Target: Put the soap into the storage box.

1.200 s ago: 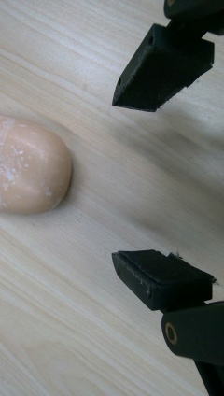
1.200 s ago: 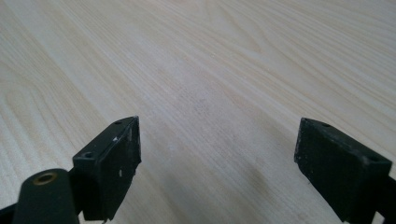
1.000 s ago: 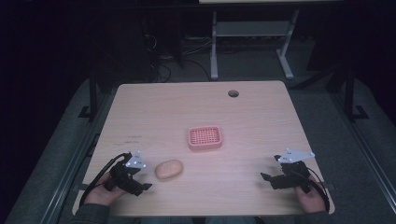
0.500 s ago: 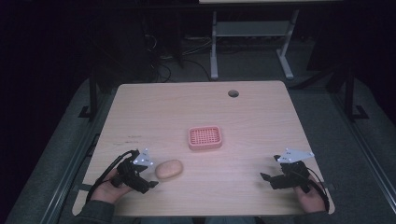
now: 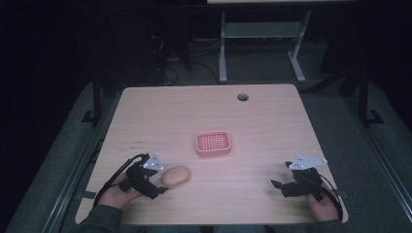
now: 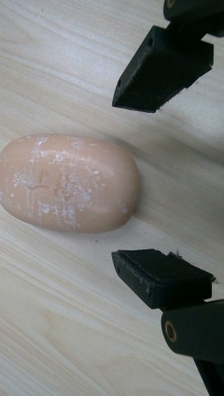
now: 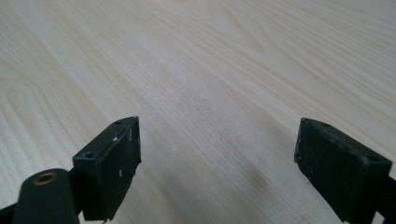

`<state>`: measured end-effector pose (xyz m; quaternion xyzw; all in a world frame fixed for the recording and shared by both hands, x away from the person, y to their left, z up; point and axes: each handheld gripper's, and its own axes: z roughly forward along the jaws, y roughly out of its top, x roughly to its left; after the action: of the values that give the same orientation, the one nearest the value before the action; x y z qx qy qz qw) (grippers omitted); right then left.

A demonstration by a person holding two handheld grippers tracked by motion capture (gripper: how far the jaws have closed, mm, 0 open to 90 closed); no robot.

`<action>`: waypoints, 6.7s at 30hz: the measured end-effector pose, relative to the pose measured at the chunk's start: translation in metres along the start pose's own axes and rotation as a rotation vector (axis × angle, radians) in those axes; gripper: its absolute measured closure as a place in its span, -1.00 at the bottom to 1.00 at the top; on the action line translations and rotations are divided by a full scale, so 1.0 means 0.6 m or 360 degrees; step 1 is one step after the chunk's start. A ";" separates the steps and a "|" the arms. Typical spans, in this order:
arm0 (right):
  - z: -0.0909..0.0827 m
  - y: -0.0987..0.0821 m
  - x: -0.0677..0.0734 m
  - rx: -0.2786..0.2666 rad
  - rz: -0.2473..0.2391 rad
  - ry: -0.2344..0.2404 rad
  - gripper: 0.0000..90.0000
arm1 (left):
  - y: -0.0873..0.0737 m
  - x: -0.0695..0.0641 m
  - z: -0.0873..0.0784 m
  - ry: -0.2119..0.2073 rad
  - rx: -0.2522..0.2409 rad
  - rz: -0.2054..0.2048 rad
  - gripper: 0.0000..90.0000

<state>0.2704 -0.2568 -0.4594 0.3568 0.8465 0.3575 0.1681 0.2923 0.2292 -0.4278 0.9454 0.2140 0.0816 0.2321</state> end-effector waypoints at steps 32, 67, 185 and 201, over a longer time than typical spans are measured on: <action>0.001 0.001 0.000 -0.0002 -0.0005 0.0009 -0.69 | 0.034 0.012 0.025 -0.0059 0.0013 0.0043 -0.52; 0.004 0.003 0.001 0.0007 -0.0010 0.0013 -0.69 | 0.060 0.013 0.056 -0.0109 0.0075 0.0033 -0.48; -0.010 -0.002 -0.001 -0.0070 0.0035 -0.0003 -0.69 | 0.196 0.061 0.060 -0.0158 0.0126 0.0124 -0.28; -0.012 -0.003 -0.003 -0.0079 0.0030 0.0002 -0.69 | 0.221 0.074 0.063 -0.0149 0.0143 0.0150 -0.28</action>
<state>0.2670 -0.2626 -0.4559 0.3604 0.8340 0.3802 0.1730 0.3900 0.1273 -0.3956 0.9666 0.1616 0.0383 0.1951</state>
